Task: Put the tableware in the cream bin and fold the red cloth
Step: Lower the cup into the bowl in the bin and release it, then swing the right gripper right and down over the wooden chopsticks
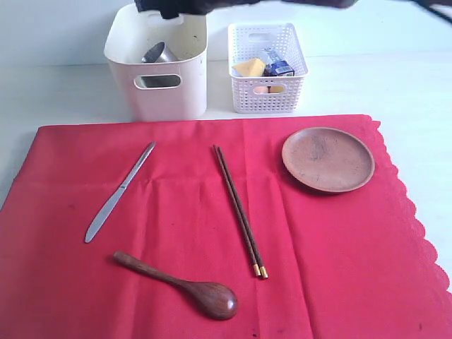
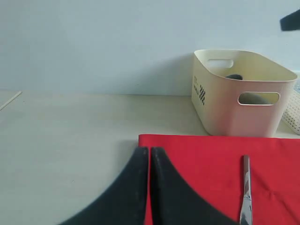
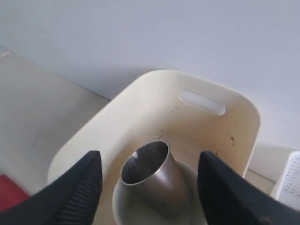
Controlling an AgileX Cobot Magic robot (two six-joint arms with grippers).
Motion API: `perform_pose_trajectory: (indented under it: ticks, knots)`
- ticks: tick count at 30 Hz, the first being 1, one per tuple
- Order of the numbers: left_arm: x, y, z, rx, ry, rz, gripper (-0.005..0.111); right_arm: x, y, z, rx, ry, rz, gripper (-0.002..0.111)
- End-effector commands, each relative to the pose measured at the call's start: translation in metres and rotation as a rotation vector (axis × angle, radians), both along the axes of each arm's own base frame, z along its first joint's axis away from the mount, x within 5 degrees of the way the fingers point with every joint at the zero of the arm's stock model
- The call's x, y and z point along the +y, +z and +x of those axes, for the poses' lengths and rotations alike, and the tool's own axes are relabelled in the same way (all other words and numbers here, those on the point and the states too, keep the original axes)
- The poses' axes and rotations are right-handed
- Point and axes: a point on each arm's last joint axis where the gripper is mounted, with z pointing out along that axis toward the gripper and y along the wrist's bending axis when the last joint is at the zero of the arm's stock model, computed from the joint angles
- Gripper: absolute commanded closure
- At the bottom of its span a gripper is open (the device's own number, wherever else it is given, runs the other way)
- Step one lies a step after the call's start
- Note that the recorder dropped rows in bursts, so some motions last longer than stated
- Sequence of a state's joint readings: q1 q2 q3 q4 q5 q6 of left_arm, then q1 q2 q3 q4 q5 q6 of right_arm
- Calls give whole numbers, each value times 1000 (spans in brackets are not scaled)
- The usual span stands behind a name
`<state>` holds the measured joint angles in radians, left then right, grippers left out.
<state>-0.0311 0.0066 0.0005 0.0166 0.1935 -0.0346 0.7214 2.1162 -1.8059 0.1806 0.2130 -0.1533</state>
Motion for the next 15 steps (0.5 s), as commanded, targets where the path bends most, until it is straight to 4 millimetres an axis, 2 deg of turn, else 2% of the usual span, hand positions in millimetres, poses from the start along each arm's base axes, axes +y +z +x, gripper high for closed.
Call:
perform_pose_trajectory:
  ticks: [1,5,8,15]
  knots:
    - [0,1,0,-7,2,-7,103,-21,55,-27,47,43,-55,50]
    - [0,1,0,-7,2,-7,103,-37,81,-48,107,73,-108,50]
    - [0,1,0,-7,2,-7,103,-45,93,-61,136,103,-157,50]
    - [0,1,0,-7,2,-7,103,-55,87,-75,255,158,-298,52]
